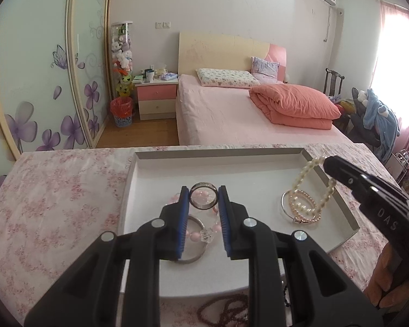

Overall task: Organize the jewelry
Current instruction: 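Carry the ring and pearl bracelet into the tray and open both tools, then grasp the dark red bead necklace with the left tool while the right tool grasps the black bead bracelet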

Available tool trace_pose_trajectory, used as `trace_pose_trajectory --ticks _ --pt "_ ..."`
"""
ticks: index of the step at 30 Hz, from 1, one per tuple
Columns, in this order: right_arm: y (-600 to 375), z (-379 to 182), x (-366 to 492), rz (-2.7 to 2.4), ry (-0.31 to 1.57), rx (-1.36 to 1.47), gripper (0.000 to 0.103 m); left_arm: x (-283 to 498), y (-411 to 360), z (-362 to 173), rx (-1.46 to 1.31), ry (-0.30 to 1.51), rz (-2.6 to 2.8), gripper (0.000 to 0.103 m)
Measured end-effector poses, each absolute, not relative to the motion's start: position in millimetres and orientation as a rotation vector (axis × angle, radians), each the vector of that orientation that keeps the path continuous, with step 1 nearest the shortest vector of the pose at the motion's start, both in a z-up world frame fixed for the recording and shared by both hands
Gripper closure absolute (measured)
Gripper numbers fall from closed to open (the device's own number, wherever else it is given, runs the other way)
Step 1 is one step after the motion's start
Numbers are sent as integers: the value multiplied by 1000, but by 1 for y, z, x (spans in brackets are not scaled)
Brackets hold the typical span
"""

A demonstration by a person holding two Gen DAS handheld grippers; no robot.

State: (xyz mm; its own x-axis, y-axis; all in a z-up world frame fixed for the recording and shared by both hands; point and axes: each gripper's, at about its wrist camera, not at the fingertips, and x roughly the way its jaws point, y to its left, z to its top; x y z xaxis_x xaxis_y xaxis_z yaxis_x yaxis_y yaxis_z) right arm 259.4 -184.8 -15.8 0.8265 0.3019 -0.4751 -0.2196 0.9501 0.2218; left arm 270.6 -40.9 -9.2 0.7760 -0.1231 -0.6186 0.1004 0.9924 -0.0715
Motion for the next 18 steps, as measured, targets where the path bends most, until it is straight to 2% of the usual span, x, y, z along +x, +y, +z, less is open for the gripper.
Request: trace_pose_trajectory --ticks 5,6,7,9,11,15,18 --pt "-190 -35 275 229 606 174 91 284 -46 -21 -27 695 -132 81" --pt "-193 -37 275 223 613 179 85 286 -48 -23 -23 697 -135 81" --pt "-194 -38 275 214 615 179 73 289 -49 -25 -21 699 -135 81" --pt "-198 -40 272 196 605 178 65 293 -49 -29 -17 703 -135 81" --pt "-200 -40 270 188 601 174 65 300 -51 -33 -8 709 -126 80" --pt "-203 -40 266 185 604 167 65 307 -45 -36 -36 722 -108 69" --pt "-202 -39 260 185 597 152 65 306 -33 -31 -58 715 -94 68"
